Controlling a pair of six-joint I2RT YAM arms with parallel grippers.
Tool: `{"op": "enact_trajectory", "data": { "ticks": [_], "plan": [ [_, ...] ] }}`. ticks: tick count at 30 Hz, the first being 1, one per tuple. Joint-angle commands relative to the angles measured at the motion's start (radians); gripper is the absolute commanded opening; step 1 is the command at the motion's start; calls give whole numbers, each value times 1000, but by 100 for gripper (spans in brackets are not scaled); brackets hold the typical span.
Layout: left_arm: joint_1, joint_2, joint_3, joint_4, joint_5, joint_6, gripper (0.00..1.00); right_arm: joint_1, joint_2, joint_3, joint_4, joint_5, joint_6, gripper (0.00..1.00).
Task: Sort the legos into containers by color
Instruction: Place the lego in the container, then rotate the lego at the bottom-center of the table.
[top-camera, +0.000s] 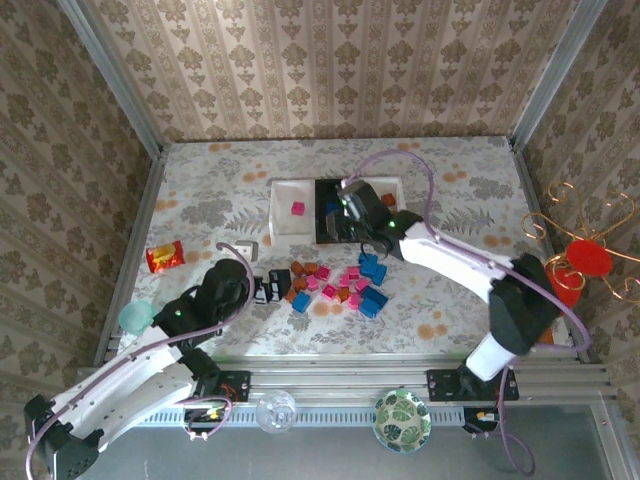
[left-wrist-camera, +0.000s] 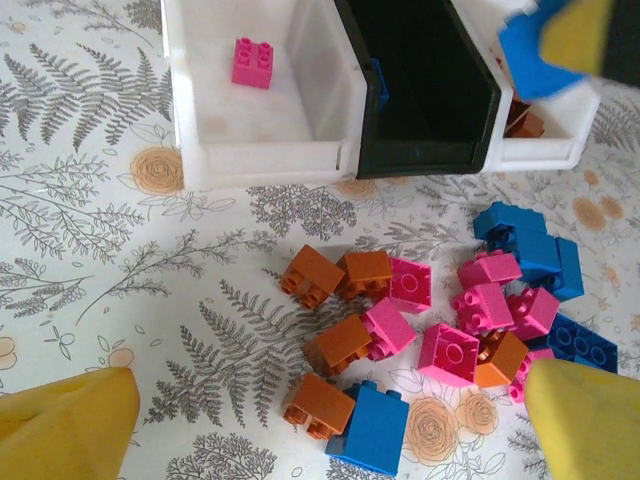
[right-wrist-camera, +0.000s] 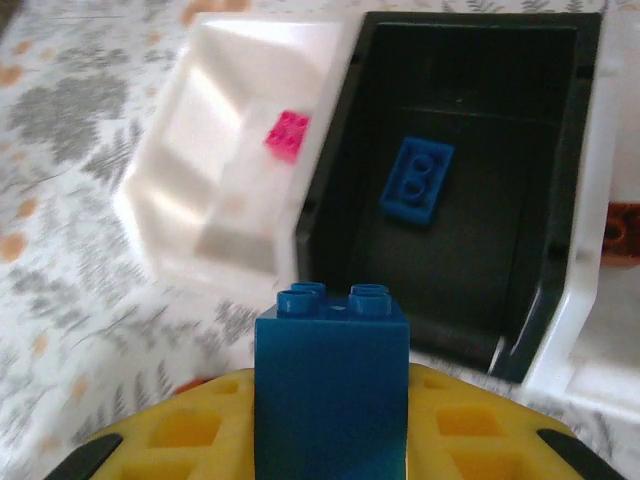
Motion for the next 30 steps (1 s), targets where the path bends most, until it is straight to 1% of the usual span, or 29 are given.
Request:
{"op": "enact_trajectory", "data": {
  "ticks": [1,4,8,11,13,14,17,20,23,26,30],
  "plan": [
    [6,14,-14,-8,35,-15,100,-25,144,130,-77,51,-30,25],
    [4,38,-21,-7,60,-24,100,-37,269,254,-128,73,-29,26],
    [-2,68,-35,-1,94,-37,96,-51,366,340,-157,76,-1,29],
    [-14,84,-46,4,108,-45,96,-61,388,375,-150,50,21,41],
    [-24,93,-48,2,111,-45,96,-61,377,384,-135,41,24,54],
    [-27,97,-47,1,112,-45,96,-61,368,385,-133,38,24,58],
    [-37,108,-43,2,115,-44,96,-58,316,368,-126,21,18,66],
    [-45,112,-40,-3,105,-44,97,-45,216,278,-101,3,11,71],
    [-45,105,-46,11,96,-44,100,-20,85,126,-67,-7,12,73],
    [-47,101,-50,34,94,-36,100,14,-58,-49,-45,-4,16,74],
    [-46,118,-44,53,91,-22,100,66,-229,-250,-83,29,25,76]
  ]
}}
